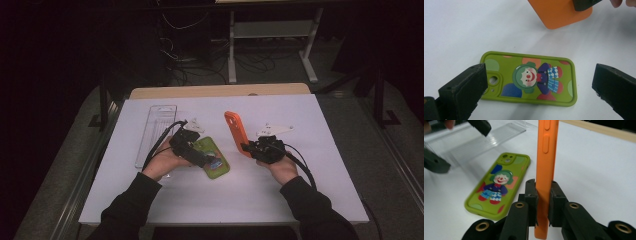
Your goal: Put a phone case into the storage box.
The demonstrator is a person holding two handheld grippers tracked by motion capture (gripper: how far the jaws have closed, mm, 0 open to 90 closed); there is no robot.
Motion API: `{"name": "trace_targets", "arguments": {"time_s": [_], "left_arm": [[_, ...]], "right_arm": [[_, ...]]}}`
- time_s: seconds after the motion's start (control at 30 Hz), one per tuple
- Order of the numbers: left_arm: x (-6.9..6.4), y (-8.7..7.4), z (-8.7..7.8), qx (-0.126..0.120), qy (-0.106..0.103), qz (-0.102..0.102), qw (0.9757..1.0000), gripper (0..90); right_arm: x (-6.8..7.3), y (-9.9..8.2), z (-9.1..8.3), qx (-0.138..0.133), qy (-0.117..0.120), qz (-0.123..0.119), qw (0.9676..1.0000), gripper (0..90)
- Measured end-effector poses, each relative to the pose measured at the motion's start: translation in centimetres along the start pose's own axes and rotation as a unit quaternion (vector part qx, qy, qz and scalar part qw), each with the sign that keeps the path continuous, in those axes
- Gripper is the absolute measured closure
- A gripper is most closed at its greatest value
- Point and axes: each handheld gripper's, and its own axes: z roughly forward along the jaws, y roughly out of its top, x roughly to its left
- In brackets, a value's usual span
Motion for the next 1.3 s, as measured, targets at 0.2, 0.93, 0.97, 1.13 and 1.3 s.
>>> {"name": "trace_targets", "arguments": {"time_s": [0.2,0.93,0.97,1.13,1.3], "left_arm": [[0.2,0.0,-0.1,-0.005,-0.003,-0.004,1.0,0.0],[0.7,2.8,-0.7,-0.118,-0.018,-0.075,0.99,0.0],[0.6,2.8,-0.7,-0.121,-0.018,-0.078,0.9895,0.0],[0.8,3.2,-0.4,-0.134,-0.02,-0.08,0.9875,0.0],[0.9,3.7,-0.3,-0.137,-0.024,-0.077,0.9873,0.0]], "right_arm": [[-0.6,-0.1,-0.1,-0.006,0.011,0.038,0.9992,78.6],[1.3,0.5,0.6,-0.026,0.015,0.044,0.9986,78.7],[1.4,0.6,0.6,-0.028,0.016,0.042,0.9986,78.7],[2.0,0.7,0.8,-0.032,0.024,0.041,0.9984,78.7],[2.5,0.9,1.0,-0.036,0.03,0.037,0.9982,78.8]]}}
